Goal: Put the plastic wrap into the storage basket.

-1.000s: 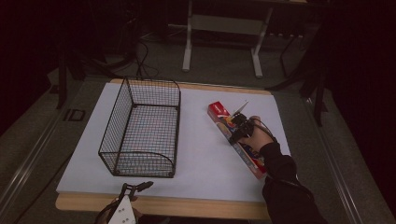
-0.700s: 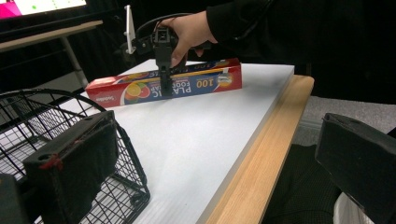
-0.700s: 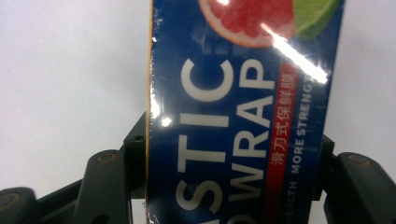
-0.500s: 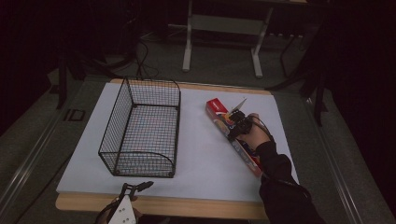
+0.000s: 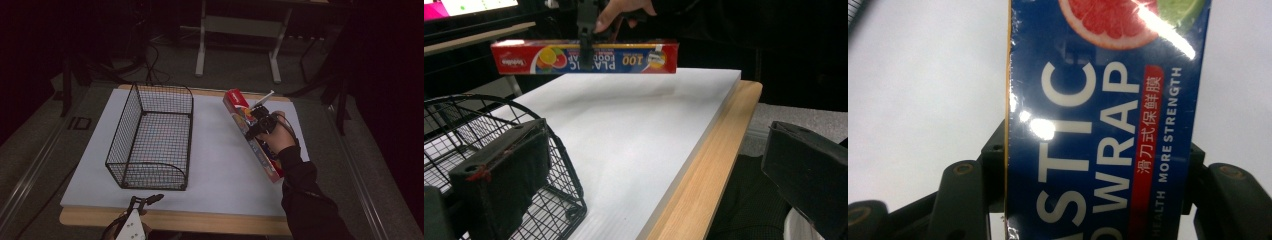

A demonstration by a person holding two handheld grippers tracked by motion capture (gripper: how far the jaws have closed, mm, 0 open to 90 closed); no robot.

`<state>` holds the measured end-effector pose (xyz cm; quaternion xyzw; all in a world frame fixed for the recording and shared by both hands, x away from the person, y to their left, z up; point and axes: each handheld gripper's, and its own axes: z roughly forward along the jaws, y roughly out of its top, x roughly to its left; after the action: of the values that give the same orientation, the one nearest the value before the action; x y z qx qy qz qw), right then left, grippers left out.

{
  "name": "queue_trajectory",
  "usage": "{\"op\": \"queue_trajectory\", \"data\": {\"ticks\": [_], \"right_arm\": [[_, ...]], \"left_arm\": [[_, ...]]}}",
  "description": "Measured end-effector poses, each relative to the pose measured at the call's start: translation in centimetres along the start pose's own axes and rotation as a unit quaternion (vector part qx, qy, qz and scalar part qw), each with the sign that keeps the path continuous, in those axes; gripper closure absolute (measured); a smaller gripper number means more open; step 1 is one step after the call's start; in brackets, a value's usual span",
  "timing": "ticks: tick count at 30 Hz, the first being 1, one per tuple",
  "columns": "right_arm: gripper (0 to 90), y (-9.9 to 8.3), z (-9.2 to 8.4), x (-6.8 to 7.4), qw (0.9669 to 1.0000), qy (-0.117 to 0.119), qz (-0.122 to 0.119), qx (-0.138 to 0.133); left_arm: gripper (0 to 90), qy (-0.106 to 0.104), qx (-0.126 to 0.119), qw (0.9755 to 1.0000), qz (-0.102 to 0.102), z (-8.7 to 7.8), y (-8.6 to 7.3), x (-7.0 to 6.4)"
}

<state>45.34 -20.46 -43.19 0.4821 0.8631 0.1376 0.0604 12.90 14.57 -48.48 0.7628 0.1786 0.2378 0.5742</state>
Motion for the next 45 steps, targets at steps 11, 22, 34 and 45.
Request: {"op": "queue_trajectory", "data": {"ticks": [11,22,34,45], "right_arm": [[39.9,1.7,-4.2,1.9,0.9992,-0.007,0.002,-0.039],[39.9,3.7,-7.4,4.3,0.9965,-0.016,0.001,-0.082],[39.9,5.9,-9.5,8.0,0.991,-0.013,-0.027,-0.13],[39.9,7.9,-10.0,11.7,0.9861,-0.003,-0.039,-0.161]], "left_arm": [[0.1,-0.002,0.004,1.0,0.001,0.1,0.0,-0.1],[0.0,-0.003,0.001,1.0,0.001,0.1,0.0,-0.2],[0.1,-0.016,0.006,0.9998,0.003,0.3,0.0,-0.3],[0.1,-0.016,0.008,0.9998,0.006,0.4,0.0,-0.4]]}}
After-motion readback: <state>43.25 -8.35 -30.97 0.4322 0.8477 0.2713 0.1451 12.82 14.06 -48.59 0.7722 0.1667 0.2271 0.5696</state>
